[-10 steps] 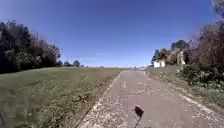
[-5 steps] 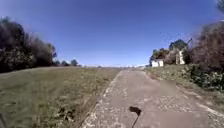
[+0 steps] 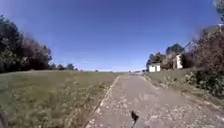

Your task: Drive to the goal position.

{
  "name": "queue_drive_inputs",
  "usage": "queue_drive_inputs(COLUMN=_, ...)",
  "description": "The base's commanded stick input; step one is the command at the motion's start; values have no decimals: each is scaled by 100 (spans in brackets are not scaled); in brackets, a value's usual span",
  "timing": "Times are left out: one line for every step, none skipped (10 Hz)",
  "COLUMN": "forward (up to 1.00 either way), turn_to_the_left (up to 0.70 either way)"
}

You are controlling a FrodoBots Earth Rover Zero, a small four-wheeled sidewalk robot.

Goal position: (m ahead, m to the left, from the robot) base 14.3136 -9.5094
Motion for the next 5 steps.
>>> queue_drive_inputs(forward=100, turn_to_the_left=0)
queue_drive_inputs(forward=100, turn_to_the_left=0)
queue_drive_inputs(forward=100, turn_to_the_left=-13)
queue_drive_inputs(forward=100, turn_to_the_left=-27)
queue_drive_inputs(forward=100, turn_to_the_left=-27)
